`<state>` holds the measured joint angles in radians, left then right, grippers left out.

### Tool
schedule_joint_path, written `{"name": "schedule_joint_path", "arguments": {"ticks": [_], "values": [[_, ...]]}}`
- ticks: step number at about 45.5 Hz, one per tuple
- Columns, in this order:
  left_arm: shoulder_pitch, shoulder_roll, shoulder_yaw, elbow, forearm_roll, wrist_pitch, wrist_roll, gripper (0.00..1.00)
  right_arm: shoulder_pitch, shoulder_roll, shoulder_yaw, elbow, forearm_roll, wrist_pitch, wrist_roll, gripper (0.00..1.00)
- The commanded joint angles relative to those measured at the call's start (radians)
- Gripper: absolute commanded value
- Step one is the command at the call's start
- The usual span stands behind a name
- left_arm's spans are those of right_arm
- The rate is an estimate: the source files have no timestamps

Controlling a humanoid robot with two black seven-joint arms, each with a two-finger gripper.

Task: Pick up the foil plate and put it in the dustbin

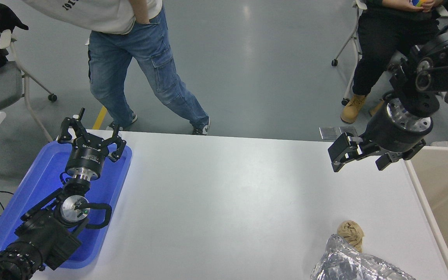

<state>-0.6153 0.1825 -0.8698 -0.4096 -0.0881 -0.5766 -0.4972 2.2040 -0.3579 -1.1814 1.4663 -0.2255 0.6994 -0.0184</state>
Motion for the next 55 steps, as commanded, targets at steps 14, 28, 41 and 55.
{"name": "schedule_joint_path", "arguments": {"ticks": [14, 28, 41, 55], "values": [[0.0, 0.0, 0.0, 0.0, 0.001, 0.0, 0.0, 1.0, 0.0, 0.0, 0.002, -0.011, 0.0, 0.0, 0.0, 1.0], [-0.001, 0.0, 0.0, 0.0, 0.001, 0.0, 0.0, 1.0, -0.02, 0.007, 0.017, -0.032, 0.0, 0.0, 0.0, 1.0], [0.0, 0.0, 0.0, 0.0, -0.001, 0.0, 0.0, 1.0, -0.05, -0.033, 0.005, -0.069, -0.015, 0.0, 0.0, 1.0], [0.0, 0.0, 0.0, 0.0, 0.001, 0.0, -0.001, 1.0, -0.133, -0.162, 0.003, -0.156, -0.014, 0.0, 0.002, 1.0]]}}
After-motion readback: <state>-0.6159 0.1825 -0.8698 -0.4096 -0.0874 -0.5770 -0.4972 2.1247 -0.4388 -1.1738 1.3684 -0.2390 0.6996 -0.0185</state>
